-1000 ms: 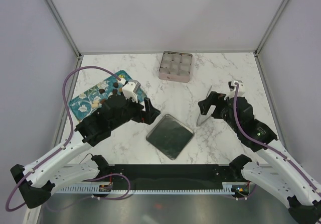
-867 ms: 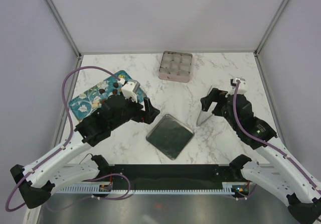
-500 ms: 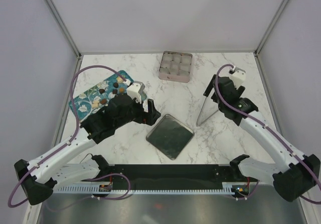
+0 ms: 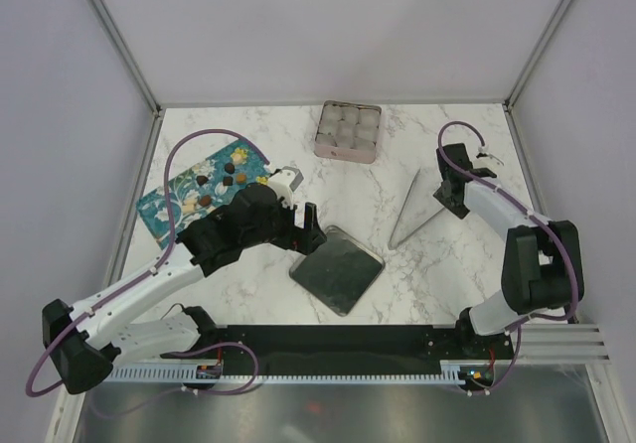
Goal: Pack the chocolate
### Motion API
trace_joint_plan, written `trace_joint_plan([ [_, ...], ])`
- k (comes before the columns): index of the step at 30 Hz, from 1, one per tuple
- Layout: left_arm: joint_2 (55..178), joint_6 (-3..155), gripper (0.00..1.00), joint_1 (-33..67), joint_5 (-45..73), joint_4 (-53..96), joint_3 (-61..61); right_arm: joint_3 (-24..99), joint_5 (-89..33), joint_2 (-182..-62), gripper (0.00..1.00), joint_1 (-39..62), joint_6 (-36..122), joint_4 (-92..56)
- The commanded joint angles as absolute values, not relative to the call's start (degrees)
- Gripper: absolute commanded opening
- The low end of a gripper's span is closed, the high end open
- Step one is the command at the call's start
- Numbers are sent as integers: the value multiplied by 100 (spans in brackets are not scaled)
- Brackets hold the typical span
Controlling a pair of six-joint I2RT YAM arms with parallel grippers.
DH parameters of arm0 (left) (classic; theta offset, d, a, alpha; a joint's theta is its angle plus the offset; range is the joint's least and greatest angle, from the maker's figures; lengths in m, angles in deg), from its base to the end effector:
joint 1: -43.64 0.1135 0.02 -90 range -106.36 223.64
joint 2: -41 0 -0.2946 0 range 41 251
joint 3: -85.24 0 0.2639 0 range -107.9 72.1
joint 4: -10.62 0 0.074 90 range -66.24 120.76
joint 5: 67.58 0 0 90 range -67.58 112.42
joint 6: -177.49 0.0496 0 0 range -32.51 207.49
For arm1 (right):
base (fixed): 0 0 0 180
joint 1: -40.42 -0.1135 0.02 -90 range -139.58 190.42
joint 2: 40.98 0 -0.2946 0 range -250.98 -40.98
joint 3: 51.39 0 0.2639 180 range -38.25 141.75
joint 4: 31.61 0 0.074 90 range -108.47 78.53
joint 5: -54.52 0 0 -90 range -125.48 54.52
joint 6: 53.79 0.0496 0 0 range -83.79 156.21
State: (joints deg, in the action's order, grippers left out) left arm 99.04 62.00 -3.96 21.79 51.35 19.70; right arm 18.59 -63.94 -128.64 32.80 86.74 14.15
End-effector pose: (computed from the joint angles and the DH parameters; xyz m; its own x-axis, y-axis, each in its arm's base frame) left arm 0.1541 -0.1695 0.3302 -0.6540 0.0780 -0.7525 0.5131 0.7767 -0.3654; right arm 0.3124 0.0179 0.2225 -0.4905 0.6191 -0.6133 0.7445 0.6634 0.0742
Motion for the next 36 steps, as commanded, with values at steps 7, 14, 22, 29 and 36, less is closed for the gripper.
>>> trace_joint_plan([
  [7, 10033, 6218, 100, -391, 1793, 4977, 2007, 1871, -6114, -13457, 50, 3348, 9571, 869],
  [14, 10024, 6157, 100, -400, 1811, 4890, 2077, 1915, -5754, -13898, 42, 3356, 9887, 693],
  [22, 10024, 6034, 100, -391, 2224, 4846, 2095, 1879, -5298, -14003, 21, 3313, 10800, 386],
  [29, 10033, 5893, 100, -400, 2215, 4775, 2104, 2055, -5139, -14372, 11, 2909, 11899, 324],
  [36, 10024, 5875, 100, -400, 2373, 4775, 2157, 2407, -5024, -14803, 11, 2277, 12602, 368],
])
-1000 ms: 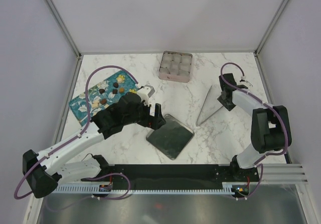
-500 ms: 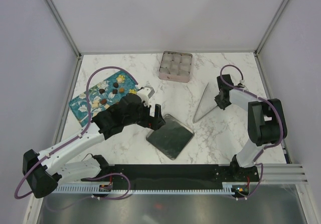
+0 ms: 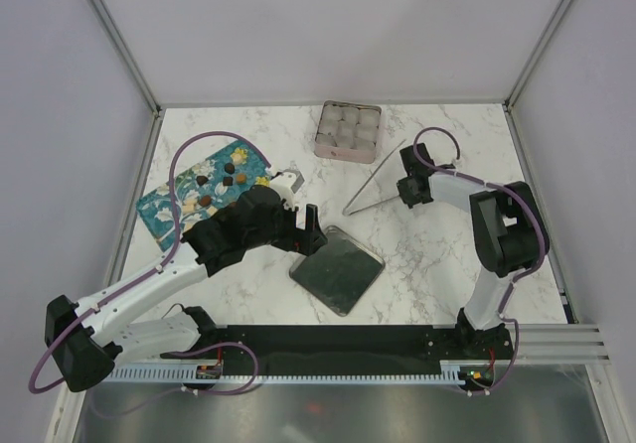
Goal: Pack the chocolate
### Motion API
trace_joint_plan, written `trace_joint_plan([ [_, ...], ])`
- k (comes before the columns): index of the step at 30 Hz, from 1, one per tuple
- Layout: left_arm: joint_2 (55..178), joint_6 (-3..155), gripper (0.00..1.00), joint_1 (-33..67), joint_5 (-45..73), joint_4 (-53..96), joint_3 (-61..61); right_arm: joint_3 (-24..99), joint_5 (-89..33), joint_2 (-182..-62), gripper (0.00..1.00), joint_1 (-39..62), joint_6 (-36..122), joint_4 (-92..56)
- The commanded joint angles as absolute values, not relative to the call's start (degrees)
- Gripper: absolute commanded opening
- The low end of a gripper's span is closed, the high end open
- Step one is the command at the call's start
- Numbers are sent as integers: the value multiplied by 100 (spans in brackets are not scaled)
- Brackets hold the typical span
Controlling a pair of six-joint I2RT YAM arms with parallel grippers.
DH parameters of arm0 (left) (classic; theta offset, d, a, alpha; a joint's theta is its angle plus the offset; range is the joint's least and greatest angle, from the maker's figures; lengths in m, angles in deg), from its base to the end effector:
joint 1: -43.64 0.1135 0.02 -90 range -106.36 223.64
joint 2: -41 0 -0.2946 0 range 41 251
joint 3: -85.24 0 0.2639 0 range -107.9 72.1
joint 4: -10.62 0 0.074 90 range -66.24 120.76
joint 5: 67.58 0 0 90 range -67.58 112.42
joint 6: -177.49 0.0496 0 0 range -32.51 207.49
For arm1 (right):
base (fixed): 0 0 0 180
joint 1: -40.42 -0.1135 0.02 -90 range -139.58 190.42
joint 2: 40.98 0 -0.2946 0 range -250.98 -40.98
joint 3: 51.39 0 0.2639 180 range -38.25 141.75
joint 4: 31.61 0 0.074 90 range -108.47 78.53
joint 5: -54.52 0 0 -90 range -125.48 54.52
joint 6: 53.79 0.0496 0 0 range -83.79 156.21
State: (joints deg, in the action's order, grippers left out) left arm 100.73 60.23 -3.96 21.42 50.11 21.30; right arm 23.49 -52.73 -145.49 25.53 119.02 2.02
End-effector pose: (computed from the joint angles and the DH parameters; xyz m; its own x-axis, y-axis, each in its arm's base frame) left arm 0.1582 -0.1745 0.3159 -0.6888 0.0752 -0.7211 0.4865 0.7853 -0.3829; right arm 0.3689 0.0829 0.1598 -0.2236 0.9210 -0.3191 0.8417 0.3475 0.4133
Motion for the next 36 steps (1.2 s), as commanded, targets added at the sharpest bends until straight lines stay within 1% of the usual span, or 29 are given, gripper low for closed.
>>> trace_joint_plan([
  [1, 10041, 5875, 100, -391, 2373, 4775, 2139, 2433, -5042, -14829, 11, 2223, 12734, 377],
  [7, 10086, 5902, 100, -391, 2417, 4775, 2148, 2565, -4866, -15049, 14, 1942, 13578, 718],
  [9, 10120, 5928, 100, -391, 2479, 4775, 2139, 2591, -4901, -14997, 18, 1872, 13737, 842],
  [11, 10156, 5945, 100, -391, 2549, 4784, 2069, 2609, -4971, -14918, 25, 1836, 13851, 930],
  [12, 10217, 5946, 100, -391, 2558, 4784, 2034, 2626, -4998, -14848, 38, 1810, 13869, 974],
  [14, 10296, 5946, 100, -382, 2523, 4784, 1911, 2740, -5068, -14768, 47, 1792, 13825, 1071],
  [15, 10340, 5946, 100, -391, 2505, 4784, 1858, 2793, -5094, -14707, 54, 1775, 13799, 1123],
  [20, 10665, 6112, 100, -382, 2680, 4837, 1498, 2978, -5103, -14321, 63, 1731, 13553, 1300],
  [23, 10971, 6401, 100, -382, 2962, 4802, 1173, 3022, -5235, -13873, 68, 1713, 13027, 1300],
  [25, 11244, 6804, 100, -382, 3163, 4793, 823, 3022, -5411, -13416, 74, 1731, 12229, 1117],
  [27, 11718, 7122, 99, -365, 3164, 4836, 550, 3066, -5489, -12952, 87, 1731, 11483, 1027],
  [28, 11868, 7254, 99, -356, 3164, 4872, 244, 3075, -5560, -12775, 89, 1731, 10652, 966],
  [31, 12414, 7904, 97, -356, 3042, 4881, -241, 2848, -5465, -11914, 90, 1731, 9434, 782],
  [32, 12658, 8306, 96, -347, 2954, 4855, -339, 2716, -5394, -11346, 90, 1731, 8726, 685],
  [35, 13020, 8992, 95, -277, 2753, 4776, -655, 2206, -5201, -10412, 95, 1739, 7870, 535],
  [36, 13126, 9134, 95, -216, 2603, 4723, -717, 2109, -5113, -9782, 97, 1739, 7649, 526],
])
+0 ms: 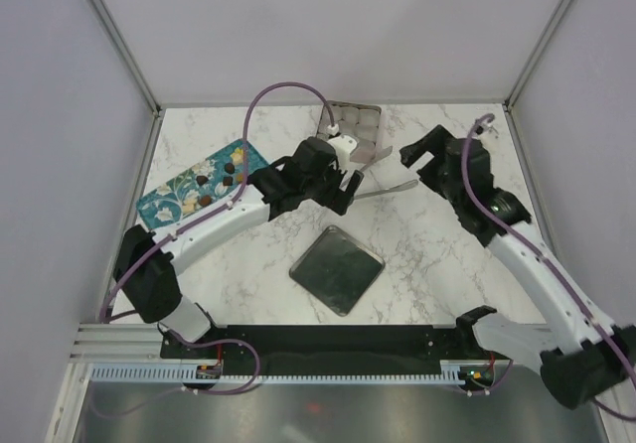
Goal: Pack the chocolate
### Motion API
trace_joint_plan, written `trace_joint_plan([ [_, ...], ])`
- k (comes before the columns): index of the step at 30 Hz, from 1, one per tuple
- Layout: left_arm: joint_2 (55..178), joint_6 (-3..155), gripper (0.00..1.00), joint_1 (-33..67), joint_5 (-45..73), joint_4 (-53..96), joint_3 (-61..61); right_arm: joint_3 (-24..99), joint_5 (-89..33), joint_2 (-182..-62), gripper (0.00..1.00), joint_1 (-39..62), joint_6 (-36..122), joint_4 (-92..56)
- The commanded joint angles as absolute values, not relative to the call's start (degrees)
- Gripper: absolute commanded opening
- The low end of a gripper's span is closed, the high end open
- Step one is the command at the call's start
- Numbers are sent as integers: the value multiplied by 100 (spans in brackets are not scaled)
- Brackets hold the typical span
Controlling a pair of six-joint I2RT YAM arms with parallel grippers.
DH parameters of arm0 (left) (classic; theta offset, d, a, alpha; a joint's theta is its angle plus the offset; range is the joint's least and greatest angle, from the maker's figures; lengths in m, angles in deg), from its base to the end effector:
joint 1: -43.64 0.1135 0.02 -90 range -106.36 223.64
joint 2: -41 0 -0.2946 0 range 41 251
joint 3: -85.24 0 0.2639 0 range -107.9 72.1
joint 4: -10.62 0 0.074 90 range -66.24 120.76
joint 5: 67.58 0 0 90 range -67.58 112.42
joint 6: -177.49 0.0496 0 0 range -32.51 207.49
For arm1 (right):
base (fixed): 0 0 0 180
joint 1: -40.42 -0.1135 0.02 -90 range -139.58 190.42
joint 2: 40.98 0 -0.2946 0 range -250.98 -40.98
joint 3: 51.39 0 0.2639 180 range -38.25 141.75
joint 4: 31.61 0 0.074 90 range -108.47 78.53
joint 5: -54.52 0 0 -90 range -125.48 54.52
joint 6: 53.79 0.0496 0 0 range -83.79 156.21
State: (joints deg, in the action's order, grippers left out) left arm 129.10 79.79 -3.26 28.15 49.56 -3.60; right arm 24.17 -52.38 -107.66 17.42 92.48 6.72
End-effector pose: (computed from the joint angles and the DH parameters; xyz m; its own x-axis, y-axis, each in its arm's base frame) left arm 0.2571 -0.2675 0.3351 -0.5089 0.3487 -0.7870 0.6102 0.7910 -0.0441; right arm 0.2541 0.0922 0.3651 -0.3684 0.7081 -0.6024 0.2982 0.7038 0.6448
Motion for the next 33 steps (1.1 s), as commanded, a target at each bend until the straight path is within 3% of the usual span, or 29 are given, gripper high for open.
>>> trace_joint_plan([
  [1, 13344, 9371, 95, -198, 2367, 4653, -822, 1951, -4999, -9480, 97, 1739, 7499, 543],
  [6, 14180, 9891, 95, -49, 2022, 4652, -1305, 1713, -4182, -7829, 97, 1748, 7084, 675],
  [12, 15235, 10111, 100, 215, 1248, 4635, -1938, 1791, -3847, -7017, 97, 1739, 6883, 1026],
  [21, 16271, 10235, 100, 602, 476, 4749, -2773, 2002, -3987, -6735, 97, 1748, 6452, 1563],
  [33, 16879, 11008, 97, 602, 616, 4881, -3116, 2046, -4013, -6866, 97, 1739, 6460, 1502],
])
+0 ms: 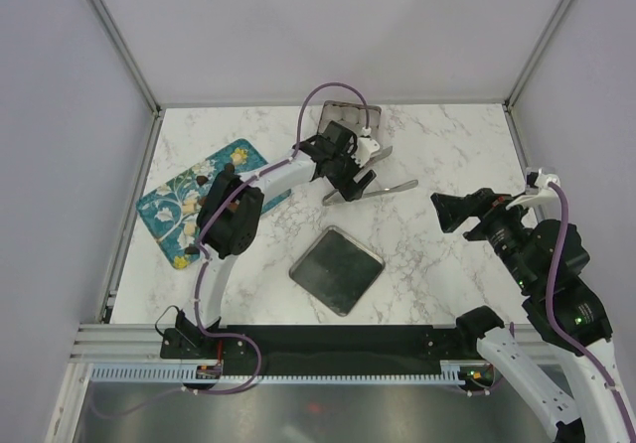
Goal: Pack the chocolate
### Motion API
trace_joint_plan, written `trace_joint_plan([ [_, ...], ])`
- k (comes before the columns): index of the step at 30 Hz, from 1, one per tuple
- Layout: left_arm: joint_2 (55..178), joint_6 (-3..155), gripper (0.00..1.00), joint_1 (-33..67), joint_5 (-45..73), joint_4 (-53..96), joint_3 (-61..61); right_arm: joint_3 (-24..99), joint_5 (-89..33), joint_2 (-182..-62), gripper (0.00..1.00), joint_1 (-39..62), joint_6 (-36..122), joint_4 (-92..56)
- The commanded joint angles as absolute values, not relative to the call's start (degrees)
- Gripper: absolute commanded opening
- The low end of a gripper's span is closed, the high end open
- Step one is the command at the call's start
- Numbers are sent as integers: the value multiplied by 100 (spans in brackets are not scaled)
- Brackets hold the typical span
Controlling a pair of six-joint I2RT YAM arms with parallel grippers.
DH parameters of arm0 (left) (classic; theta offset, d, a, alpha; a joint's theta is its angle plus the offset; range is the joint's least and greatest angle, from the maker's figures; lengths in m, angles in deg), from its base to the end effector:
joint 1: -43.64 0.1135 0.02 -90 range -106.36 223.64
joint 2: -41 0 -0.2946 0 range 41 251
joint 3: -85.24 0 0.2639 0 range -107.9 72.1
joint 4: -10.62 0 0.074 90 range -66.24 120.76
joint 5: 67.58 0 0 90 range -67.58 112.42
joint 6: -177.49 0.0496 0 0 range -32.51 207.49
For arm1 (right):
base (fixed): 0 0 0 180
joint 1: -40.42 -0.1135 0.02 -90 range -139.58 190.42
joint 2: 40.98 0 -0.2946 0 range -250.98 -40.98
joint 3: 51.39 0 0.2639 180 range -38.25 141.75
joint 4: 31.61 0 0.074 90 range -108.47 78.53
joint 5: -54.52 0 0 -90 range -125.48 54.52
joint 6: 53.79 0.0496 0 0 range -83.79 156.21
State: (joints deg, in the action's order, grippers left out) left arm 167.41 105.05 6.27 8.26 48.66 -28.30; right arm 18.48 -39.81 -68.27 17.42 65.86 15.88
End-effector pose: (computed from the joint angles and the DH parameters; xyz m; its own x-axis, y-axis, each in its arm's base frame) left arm 0.4131 -0.3308 0.1970 -0.3735 0.6534 -0.6584 0.8641 0.5033 0.0092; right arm 0.0710 0.0261 0.4166 -0.2270 0.4396 -0.8691 -0.2394 0.8398 0.4873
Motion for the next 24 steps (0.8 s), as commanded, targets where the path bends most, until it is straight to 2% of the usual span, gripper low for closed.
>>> trace_joint_plan([
  [1, 16914, 11025, 96, 602, 598, 4889, -3126, 2055, -4013, -6875, 96, 1748, 6460, 1493],
  [9, 17503, 11078, 95, 593, 615, 5021, -3406, 2038, -4040, -6928, 96, 1748, 6443, 1475],
  [15, 17627, 11017, 87, 584, 624, 5092, -3451, 2020, -4119, -6928, 96, 1748, 6416, 1484],
  [19, 17417, 10938, 78, 576, 589, 5109, -3267, 1994, -4163, -6937, 96, 1739, 6390, 1475],
  [24, 16977, 10675, 74, 549, 580, 5083, -2915, 1959, -4119, -6954, 96, 1739, 6407, 1440],
])
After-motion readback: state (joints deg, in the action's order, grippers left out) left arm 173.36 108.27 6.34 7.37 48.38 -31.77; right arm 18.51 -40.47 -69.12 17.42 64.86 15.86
